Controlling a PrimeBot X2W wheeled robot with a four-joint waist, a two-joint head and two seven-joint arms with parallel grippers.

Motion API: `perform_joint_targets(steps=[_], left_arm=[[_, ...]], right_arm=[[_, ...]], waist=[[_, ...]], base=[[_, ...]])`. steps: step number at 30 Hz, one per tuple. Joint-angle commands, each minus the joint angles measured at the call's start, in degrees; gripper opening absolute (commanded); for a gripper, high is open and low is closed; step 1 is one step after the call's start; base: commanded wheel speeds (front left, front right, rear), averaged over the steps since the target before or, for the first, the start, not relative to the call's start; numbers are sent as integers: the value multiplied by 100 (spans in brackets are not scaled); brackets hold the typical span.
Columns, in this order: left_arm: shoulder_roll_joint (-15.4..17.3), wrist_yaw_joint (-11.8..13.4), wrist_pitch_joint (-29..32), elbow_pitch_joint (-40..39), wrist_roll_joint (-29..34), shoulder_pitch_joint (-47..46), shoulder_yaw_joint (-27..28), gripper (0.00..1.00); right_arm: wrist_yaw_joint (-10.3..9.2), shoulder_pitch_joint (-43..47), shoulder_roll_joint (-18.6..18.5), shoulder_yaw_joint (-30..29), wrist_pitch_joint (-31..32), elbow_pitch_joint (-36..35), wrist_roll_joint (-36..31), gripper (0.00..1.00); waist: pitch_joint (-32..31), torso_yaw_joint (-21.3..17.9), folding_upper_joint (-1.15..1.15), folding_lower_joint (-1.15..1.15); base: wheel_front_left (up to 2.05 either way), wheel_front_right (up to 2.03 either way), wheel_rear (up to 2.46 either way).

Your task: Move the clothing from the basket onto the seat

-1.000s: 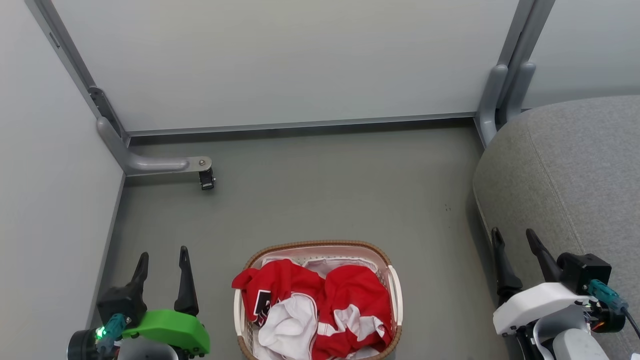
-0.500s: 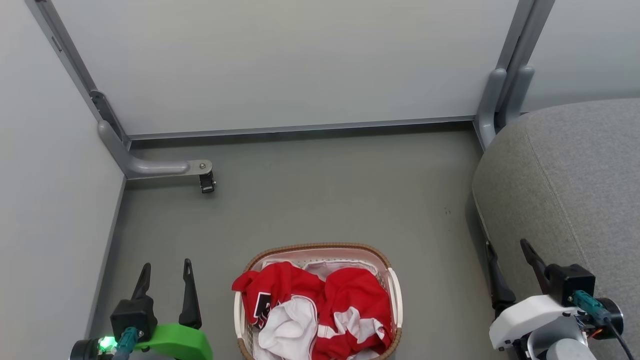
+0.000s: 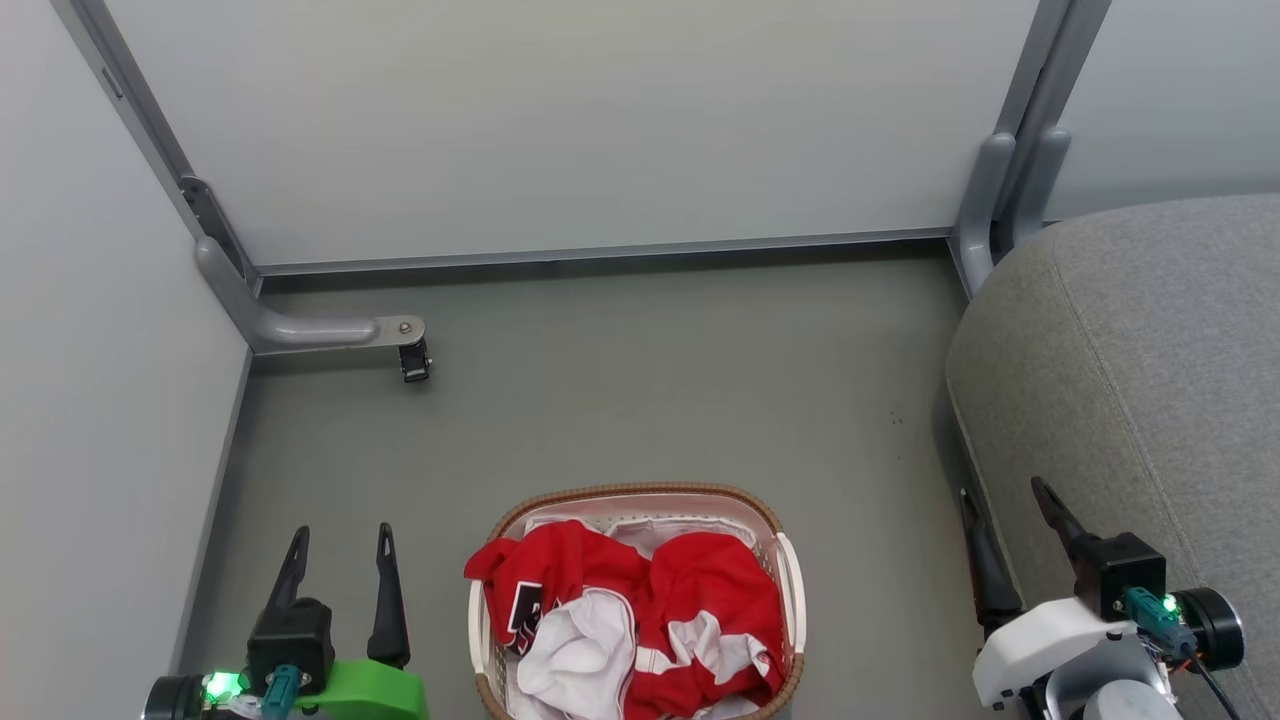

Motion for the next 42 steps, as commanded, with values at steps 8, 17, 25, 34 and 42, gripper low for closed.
perform_joint_targets(steps=[8,17,25,34,42], left_arm=[[-42,-51,-55,-35,255,104,22,100],[-61,-112,-49,50,236,130,15,100],[-87,-204,-49,189,174,-247,-51,100],[-116,-257,-49,514,118,-920,-312,100],[-113,-331,-48,1287,183,-1851,-467,100]], right_arm=[[0,4,-23,13,-64,43,-166,100],[0,-2,-23,37,-64,7,-134,100],[0,-250,-22,132,-64,-94,-136,100],[-1,-780,-32,222,-64,-300,-74,100],[-1,-1363,-41,420,-63,-663,21,100]], waist=[[13,-14,0,-1],[101,-58,0,-1],[716,-220,0,-1],[1714,-490,0,-1],[2795,-786,0,-1]], base=[[0,0,0],[0,0,0],[0,0,0],[0,0,0],[0,0,0]])
